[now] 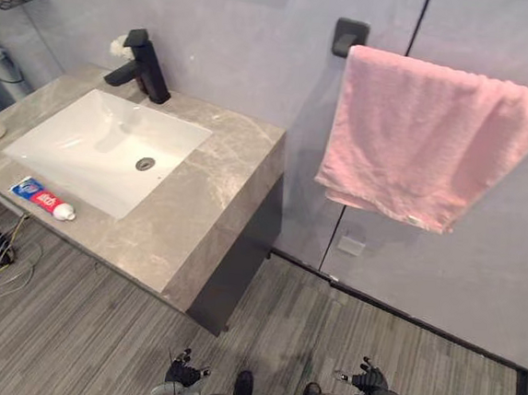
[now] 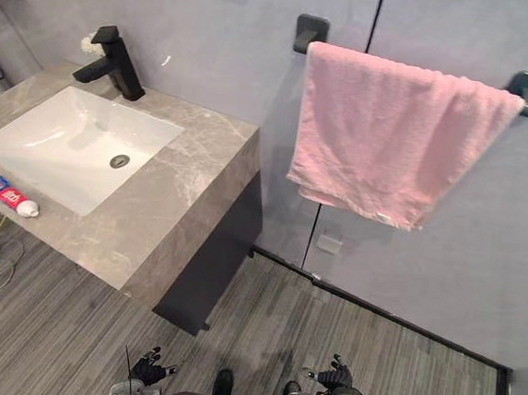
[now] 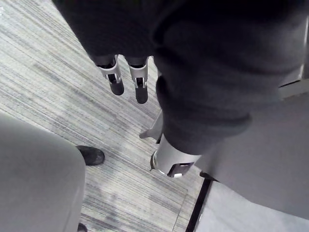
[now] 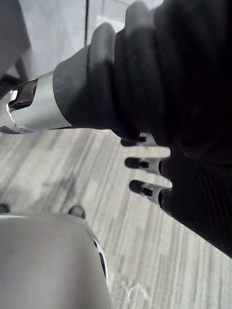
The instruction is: Organize washtable
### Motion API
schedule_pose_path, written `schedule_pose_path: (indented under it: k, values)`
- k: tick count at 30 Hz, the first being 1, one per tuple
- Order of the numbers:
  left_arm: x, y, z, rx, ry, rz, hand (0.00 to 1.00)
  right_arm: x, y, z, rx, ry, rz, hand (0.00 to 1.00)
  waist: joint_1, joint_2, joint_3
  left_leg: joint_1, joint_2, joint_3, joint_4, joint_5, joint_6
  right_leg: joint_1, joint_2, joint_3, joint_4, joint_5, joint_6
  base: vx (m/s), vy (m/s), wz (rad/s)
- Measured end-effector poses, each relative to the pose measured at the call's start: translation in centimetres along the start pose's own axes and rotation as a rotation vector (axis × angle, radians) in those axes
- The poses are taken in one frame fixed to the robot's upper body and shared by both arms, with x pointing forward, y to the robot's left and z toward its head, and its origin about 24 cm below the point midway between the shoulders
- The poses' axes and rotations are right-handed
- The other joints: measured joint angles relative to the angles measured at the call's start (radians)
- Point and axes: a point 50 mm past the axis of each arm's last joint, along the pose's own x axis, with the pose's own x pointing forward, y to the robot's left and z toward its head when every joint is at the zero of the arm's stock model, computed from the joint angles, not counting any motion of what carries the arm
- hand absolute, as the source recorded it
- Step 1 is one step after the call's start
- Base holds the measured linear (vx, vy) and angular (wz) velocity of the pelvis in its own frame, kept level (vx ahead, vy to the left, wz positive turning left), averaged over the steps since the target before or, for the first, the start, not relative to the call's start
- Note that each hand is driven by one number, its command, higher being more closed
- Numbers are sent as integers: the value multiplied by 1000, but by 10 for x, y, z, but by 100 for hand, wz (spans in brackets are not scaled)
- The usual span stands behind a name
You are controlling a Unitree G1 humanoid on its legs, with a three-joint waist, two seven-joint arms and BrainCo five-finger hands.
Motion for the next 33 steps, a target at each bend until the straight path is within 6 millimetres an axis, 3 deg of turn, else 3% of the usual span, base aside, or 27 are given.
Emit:
schedule_pose_path:
  k: [3, 6, 7, 8, 9, 10, 11, 12, 13, 14, 15, 16, 18, 20, 24, 28, 33]
  values:
    - [0, 3, 2, -35, -7, 15, 0, 2, 7, 10, 7, -17, 17, 0, 3, -8, 1, -56, 1, -28, 3, 28, -15, -12, 2, -60, -23, 14, -16, 92, -40, 62]
    - [1, -3, 14, -58, -60, 3, 0, 6, 9, 27, 16, -61, 16, 0, 5, -19, 9, -153, -33, 38, 29, 136, -24, -58, -37, -137, 13, 12, -28, 29, 10, 117]
    - [1, -8, 20, -63, -83, -11, 0, 7, 6, 38, 16, -96, 8, 0, 1, -8, 17, -169, -40, 71, -2, 210, -24, -92, -44, -169, 64, 23, -59, -107, 37, 134]
    - [2, -11, 29, -66, -109, -17, 0, 7, 11, 51, 28, -146, 15, 0, -1, -1, 29, -199, -33, 136, 37, 170, -9, -99, -45, -185, -1, 68, -133, -123, 35, 131]
    - [3, -7, 32, -67, -113, -7, 0, 6, 15, 57, 39, -172, 23, 0, -4, -13, 36, -237, -25, 247, 191, 38, 44, -80, -61, -197, -11, 41, -91, -125, 12, 104]
    - [4, -10, 35, -71, -110, -12, 0, 5, 13, 67, 56, -215, 13, 0, 1, -7, 49, -274, 30, 372, 440, -142, 65, -71, -63, -248, 17, 26, -65, -73, -10, 86]
    - [4, -16, 36, -61, -115, -32, 0, 5, 8, 72, 70, -231, 0, 0, -5, 9, 51, -277, 78, 427, 523, -160, 43, -87, -69, -305, 100, 11, -77, -97, -16, 82]
    - [5, -21, 39, -52, -122, -49, 0, 5, 5, 72, 75, -230, -7, 0, -11, 14, 55, -286, 68, 422, 521, -146, 40, -110, -68, -315, 149, -9, -76, -174, -7, 129]
    - [5, -26, 44, -7, -138, -79, 0, 6, 0, 70, 74, -221, -21, 0, -40, 21, 50, -278, 37, 332, 413, -110, 8, -139, -16, -271, 114, -24, -80, -226, -67, 191]
    - [7, -24, 50, 33, -150, -86, 0, 6, 2, 55, 81, -171, -18, 0, -73, -32, 25, -218, -26, 283, 309, -127, -9, -127, -19, -284, -76, 104, -158, -190, -66, 208]
    - [9, -31, 54, 38, -147, -102, 0, 7, -4, 60, 88, -179, -34, 0, -79, -14, 45, -202, 5, 307, 422, -193, -16, -113, -12, -320, -79, 118, -150, -168, -58, 146]
    - [9, -31, 52, 43, -139, -104, 0, 9, -8, 59, 106, -160, -51, 0, -62, -6, 52, -124, 42, 301, 438, -244, -48, -124, -12, -329, -65, 127, -163, -96, 30, 58]
    - [8, -30, 47, 42, -122, -100, 0, 9, -10, 59, 110, -157, -63, 0, -68, 16, 55, -29, 39, 259, 277, -255, -59, -124, -11, -355, -64, 134, -154, -160, 121, 40]
    - [8, -27, 43, 44, -111, -92, 0, 10, -7, 56, 107, -139, -55, 0, -55, 16, 57, 13, 16, 246, 184, -226, -19, -122, -25, -358, -62, 150, -132, -188, 148, 26]
    - [3, -20, 18, 38, -42, -71, 0, 10, 2, 56, 61, -132, -26, 0, -55, 18, 60, 40, -33, 265, 140, -184, 21, -123, -60, -321, -72, 197, -94, -202, 121, -18]
    - [2, -6, 5, 48, 4, -35, 0, 10, 4, 44, 31, -88, -17, 0, -56, -6, 75, 74, -58, 300, 105, -164, 41, -113, -75, -282, -72, 212, -78, -229, 45, -28]
    - [2, 1, 3, 29, 14, -11, 0, 6, 2, 19, 11, -9, -21, 0, -54, -37, 75, 110, -62, 282, 83, -166, 46, -108, -74, -246, -27, 197, -70, -82, 2, -3]
